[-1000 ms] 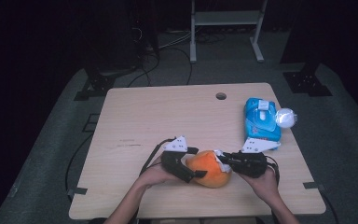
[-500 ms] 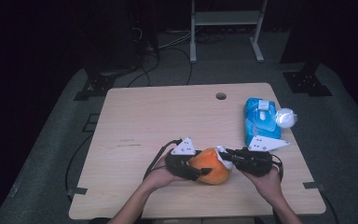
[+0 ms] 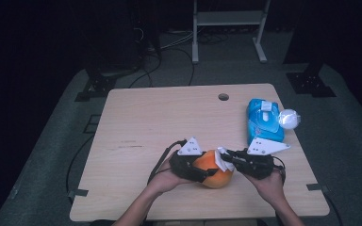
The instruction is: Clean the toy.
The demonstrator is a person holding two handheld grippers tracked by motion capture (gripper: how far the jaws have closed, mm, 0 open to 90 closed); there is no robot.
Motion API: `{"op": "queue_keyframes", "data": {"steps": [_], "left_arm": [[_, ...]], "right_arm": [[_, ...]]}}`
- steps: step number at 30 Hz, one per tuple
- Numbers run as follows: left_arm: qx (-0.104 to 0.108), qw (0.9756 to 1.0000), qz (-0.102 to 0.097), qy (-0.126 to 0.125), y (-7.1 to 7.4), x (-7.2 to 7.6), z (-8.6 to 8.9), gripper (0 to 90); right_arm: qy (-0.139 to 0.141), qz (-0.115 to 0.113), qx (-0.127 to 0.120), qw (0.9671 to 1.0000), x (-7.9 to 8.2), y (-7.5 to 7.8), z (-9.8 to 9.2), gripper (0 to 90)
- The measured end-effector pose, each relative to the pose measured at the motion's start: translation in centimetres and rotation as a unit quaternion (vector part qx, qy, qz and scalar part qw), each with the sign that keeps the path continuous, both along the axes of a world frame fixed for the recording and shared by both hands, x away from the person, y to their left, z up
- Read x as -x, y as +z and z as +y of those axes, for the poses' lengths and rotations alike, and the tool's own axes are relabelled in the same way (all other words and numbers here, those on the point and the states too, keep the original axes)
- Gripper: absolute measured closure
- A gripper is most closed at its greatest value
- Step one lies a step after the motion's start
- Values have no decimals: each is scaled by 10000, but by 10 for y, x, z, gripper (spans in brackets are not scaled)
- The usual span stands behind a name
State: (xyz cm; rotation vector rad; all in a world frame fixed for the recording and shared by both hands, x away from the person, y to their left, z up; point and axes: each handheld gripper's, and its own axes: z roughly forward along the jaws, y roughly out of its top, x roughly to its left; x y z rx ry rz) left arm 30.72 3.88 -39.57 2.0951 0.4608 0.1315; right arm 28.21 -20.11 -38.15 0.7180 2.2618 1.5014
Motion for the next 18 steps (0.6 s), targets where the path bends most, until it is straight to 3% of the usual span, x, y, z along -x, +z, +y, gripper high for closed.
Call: {"op": "queue_keyframes", "data": {"steps": [3,7,12,13,16,18], "left_arm": [[76,9999,71,26,-4,-1,-2,297],[112,9999,85,77,-6,0,-3,289],[85,9999,-91,-100,-6,3,-7,229],[127,9997,-78,-199,-6,2,-6,206],[578,9973,98,-444,-6,-6,5,140],[560,9973,226,-420,-12,-13,10,103]], "right_arm": [[-4,-142,150,9998,5,1,6,813],[65,-156,102,9998,5,1,9,813],[62,-85,194,9998,1,-2,8,814],[57,-57,216,9997,1,-2,7,815],[49,65,213,9997,-2,-5,2,815],[13,126,173,9998,-4,-6,-2,815]]}}
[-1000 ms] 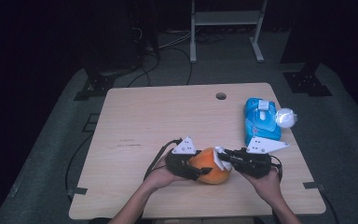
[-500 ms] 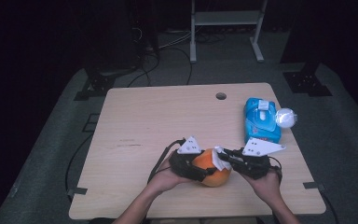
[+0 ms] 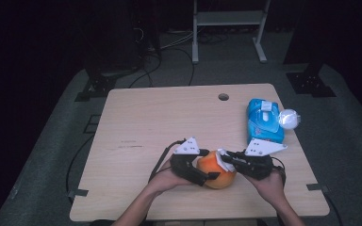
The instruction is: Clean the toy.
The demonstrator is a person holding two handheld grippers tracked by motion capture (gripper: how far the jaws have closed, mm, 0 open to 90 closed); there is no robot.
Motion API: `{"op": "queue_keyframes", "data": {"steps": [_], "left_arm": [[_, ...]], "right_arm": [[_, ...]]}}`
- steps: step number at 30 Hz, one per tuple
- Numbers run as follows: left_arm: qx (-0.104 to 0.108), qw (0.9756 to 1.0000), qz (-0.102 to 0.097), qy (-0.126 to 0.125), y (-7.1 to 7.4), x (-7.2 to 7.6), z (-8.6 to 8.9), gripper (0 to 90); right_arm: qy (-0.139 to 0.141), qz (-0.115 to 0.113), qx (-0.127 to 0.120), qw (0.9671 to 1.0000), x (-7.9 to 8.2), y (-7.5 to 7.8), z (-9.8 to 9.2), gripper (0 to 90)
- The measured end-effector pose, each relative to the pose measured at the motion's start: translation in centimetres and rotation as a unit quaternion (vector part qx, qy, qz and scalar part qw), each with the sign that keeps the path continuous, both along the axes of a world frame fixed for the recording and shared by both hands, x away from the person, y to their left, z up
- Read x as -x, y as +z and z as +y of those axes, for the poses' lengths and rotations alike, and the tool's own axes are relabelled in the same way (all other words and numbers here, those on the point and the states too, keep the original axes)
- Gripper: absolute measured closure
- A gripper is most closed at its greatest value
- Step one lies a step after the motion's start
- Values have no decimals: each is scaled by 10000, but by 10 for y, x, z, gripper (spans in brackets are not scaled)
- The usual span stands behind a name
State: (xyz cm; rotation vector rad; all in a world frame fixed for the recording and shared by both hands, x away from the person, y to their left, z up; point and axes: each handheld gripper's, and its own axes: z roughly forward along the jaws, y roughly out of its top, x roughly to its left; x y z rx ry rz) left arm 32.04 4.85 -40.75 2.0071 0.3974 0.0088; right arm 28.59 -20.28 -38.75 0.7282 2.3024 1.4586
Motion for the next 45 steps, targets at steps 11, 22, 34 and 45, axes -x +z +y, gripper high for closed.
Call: {"op": "queue_keyframes", "data": {"steps": [11,22,34,45], "left_arm": [[-235,9994,-244,91,-3,8,-6,353],[-502,9975,-491,23,3,13,-7,366],[-129,9995,-241,-163,-10,11,-10,275],[-92,9993,-332,-122,-11,11,-10,291]], "right_arm": [[68,7,-127,9999,1,3,-1,815],[-8,83,-38,10000,-5,1,-4,815],[27,153,81,9998,-3,-2,-4,815],[20,295,5,9996,-6,-4,-15,815]]}}
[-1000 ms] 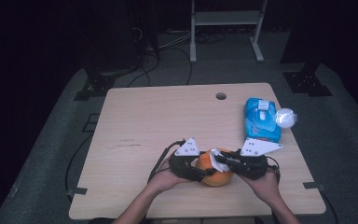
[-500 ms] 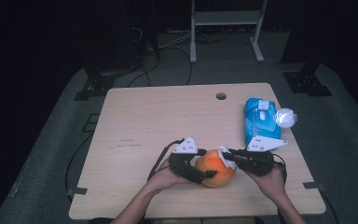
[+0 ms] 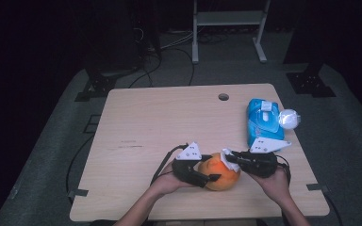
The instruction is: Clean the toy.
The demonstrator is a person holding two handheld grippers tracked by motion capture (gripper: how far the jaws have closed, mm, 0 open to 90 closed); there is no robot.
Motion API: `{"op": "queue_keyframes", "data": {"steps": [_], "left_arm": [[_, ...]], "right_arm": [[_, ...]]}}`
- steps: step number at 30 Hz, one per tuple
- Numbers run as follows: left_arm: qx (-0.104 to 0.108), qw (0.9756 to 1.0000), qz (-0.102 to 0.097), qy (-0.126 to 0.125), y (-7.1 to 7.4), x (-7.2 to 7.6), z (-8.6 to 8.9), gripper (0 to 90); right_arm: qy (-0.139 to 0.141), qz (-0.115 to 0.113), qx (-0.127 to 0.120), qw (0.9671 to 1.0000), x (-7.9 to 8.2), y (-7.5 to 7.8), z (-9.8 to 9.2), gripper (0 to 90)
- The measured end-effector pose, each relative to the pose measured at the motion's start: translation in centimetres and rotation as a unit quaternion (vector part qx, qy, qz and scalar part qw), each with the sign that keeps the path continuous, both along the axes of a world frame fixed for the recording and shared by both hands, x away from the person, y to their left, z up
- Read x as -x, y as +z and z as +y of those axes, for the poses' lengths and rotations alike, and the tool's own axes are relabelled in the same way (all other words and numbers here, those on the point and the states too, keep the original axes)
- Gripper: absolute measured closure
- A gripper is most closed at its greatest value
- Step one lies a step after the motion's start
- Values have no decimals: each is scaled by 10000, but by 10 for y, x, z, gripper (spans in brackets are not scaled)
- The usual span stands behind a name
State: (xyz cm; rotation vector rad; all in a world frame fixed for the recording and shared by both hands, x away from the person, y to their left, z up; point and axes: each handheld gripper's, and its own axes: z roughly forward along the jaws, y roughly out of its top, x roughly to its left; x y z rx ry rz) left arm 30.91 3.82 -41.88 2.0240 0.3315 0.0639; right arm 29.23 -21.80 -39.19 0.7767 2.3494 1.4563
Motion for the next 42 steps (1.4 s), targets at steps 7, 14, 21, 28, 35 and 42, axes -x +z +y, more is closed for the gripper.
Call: {"op": "queue_keyframes", "data": {"steps": [7,14,21,28,35,42], "left_arm": [[129,9995,100,266,-3,-2,-2,293],[245,9997,71,-24,-6,0,-4,172],[63,9996,-261,-47,-6,7,-10,323],[-55,9991,-367,-205,-4,8,-6,338],[156,9999,-39,-7,-7,-3,2,341],[164,9996,79,210,-6,-7,7,341]], "right_arm": [[386,-158,-180,9990,11,9,20,813],[175,-21,-131,9998,4,2,7,815],[524,-188,-91,9984,14,11,28,815],[191,-31,51,9998,2,3,12,813],[-183,81,58,9998,-5,-4,-10,814],[-35,-95,-27,9999,2,3,1,813]]}}
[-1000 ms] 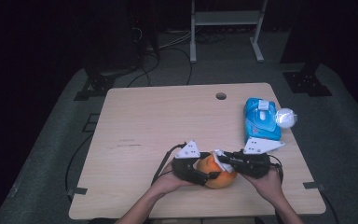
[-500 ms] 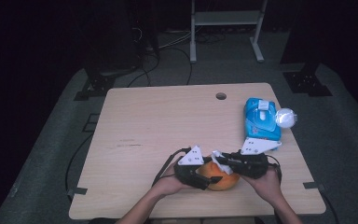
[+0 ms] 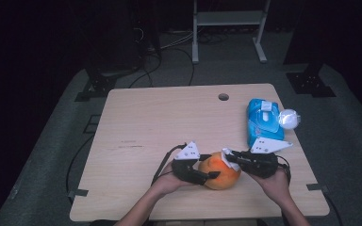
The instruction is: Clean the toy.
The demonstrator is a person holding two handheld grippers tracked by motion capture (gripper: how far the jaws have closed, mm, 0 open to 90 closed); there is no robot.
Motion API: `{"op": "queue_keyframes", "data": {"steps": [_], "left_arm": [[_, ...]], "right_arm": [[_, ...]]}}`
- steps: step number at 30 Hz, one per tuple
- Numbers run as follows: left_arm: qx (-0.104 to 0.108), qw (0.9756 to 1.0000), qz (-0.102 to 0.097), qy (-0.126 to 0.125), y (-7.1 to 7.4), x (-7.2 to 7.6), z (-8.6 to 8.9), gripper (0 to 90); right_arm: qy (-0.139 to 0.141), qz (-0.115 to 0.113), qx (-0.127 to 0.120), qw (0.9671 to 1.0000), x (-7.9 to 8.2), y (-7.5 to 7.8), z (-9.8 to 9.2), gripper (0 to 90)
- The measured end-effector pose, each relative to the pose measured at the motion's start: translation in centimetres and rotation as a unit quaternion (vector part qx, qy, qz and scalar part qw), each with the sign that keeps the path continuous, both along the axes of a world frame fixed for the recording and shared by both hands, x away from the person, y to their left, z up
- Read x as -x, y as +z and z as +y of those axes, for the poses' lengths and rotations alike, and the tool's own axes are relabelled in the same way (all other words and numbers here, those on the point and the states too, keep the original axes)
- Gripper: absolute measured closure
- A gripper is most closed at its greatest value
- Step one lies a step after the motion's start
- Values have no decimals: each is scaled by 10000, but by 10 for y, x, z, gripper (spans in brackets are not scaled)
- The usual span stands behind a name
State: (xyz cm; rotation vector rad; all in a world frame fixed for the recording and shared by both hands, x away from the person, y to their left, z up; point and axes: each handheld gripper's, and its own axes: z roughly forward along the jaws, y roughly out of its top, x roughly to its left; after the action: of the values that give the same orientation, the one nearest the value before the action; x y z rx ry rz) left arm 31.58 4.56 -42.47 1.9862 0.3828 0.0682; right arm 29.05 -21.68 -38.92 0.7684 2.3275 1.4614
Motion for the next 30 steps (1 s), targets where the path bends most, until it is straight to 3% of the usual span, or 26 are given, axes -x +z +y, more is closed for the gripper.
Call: {"op": "queue_keyframes", "data": {"steps": [5,8,14,17,20,24,30], "left_arm": [[159,9993,270,210,-1,-9,9,341],[148,9992,259,260,-1,-10,10,340],[319,9967,513,550,-3,-14,12,341],[334,9961,539,618,-3,-15,15,338],[356,9950,598,710,-2,-16,18,340],[455,9933,762,734,-4,-20,20,342],[258,9976,435,463,-1,-11,12,360]], "right_arm": [[-245,104,-66,9996,-8,-7,-13,814],[-285,126,-123,9994,-7,-8,-14,813],[126,-21,-219,9997,5,-2,9,811],[196,-170,-13,9997,8,0,18,810],[47,-133,-19,9999,2,-4,10,812],[-169,79,-122,9998,-6,-12,-4,813],[-350,164,-247,9989,-13,-14,-14,813]]}}
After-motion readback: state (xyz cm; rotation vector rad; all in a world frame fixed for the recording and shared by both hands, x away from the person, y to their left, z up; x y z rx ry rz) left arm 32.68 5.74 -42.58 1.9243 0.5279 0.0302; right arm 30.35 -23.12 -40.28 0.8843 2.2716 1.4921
